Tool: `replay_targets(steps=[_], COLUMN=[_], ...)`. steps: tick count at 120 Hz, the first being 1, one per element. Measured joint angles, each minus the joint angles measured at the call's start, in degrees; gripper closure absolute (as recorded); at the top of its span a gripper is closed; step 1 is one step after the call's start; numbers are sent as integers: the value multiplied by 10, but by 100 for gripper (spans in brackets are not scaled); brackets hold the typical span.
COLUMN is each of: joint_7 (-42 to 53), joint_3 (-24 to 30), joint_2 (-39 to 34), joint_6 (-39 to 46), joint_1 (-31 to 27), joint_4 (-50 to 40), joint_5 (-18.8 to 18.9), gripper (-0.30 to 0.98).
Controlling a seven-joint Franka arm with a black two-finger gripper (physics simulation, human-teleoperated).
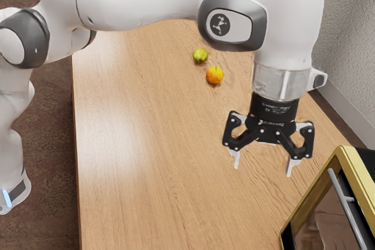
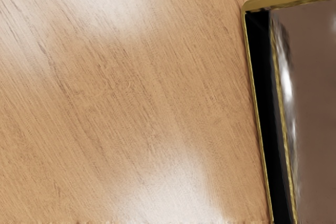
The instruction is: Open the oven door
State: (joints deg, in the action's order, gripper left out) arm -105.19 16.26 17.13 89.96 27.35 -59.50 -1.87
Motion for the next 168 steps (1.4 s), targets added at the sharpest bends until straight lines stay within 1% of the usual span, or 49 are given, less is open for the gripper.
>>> replay_targets(steps=[11,24,52,81,146,168], joint_7=[-28,-55,-94,-120,-138,-139], joint_3=[5,6,3,-1,-2,-3], joint_2=[46,65,76,83,111,123], joint_6=[63,122,194,223,248,251], joint_1=[35,57,66,65,53,45], joint_4=[35,48,50,50,49,49], joint_5=[31,50,65,67,62,47], gripper=[0,0,0,0,0,0])
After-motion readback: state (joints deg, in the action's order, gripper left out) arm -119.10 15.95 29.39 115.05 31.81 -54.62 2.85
